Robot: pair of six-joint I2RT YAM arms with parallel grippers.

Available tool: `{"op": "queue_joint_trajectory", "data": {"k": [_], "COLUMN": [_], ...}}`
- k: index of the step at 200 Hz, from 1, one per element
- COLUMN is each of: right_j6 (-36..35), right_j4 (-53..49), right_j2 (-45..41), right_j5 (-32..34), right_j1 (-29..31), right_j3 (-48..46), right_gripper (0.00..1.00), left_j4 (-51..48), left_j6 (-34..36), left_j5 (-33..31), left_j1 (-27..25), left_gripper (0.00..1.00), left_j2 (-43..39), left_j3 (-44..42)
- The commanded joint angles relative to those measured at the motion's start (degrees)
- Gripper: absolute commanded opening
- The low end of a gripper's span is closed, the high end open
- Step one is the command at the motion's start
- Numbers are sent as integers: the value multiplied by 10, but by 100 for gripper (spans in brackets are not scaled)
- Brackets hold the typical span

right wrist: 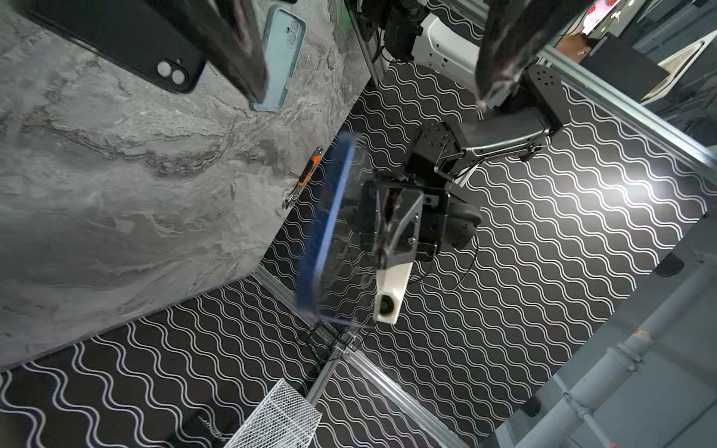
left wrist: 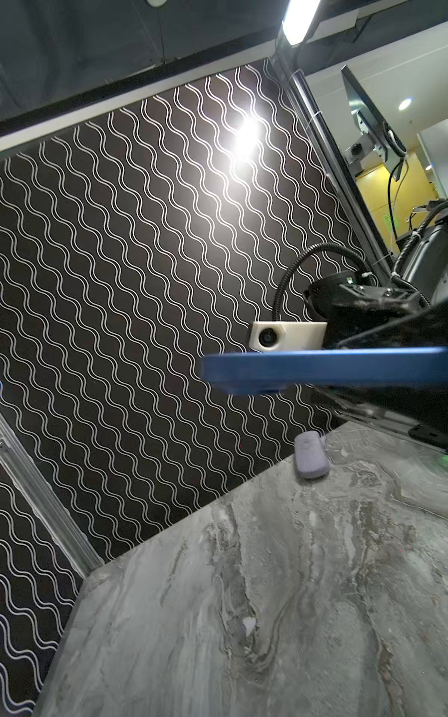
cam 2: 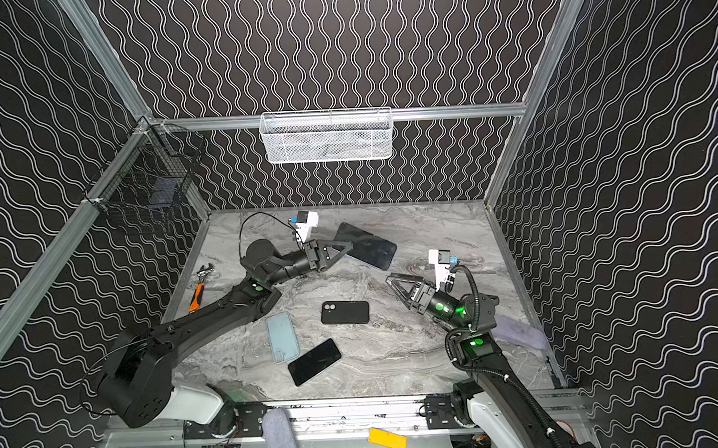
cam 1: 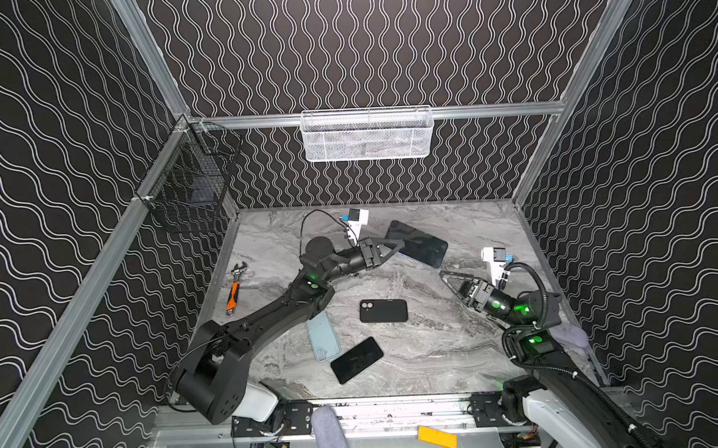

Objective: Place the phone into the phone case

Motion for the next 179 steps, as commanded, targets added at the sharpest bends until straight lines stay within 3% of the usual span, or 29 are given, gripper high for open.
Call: {"op": "queue_joint_trajectory", "data": {"k": [1, 77, 179], "right_j6": [46, 115, 126], "right_j4": [82, 233, 289], "right_j2": [3, 110, 197], "right_j5": [45, 26, 30], "right_j1": [0, 7, 35], "right_j3": [-18, 22, 85], "right_gripper": [85, 75, 46], "left_j4": [43, 49, 31], "left_j6": [-13, -14, 10], "left_j5": [-22, -30, -34], "left_j1": [-2, -16, -29], "left_gripper": [0, 0, 0], "left_j2": [-7, -4, -7], "left_j3": [9, 6, -1]}}
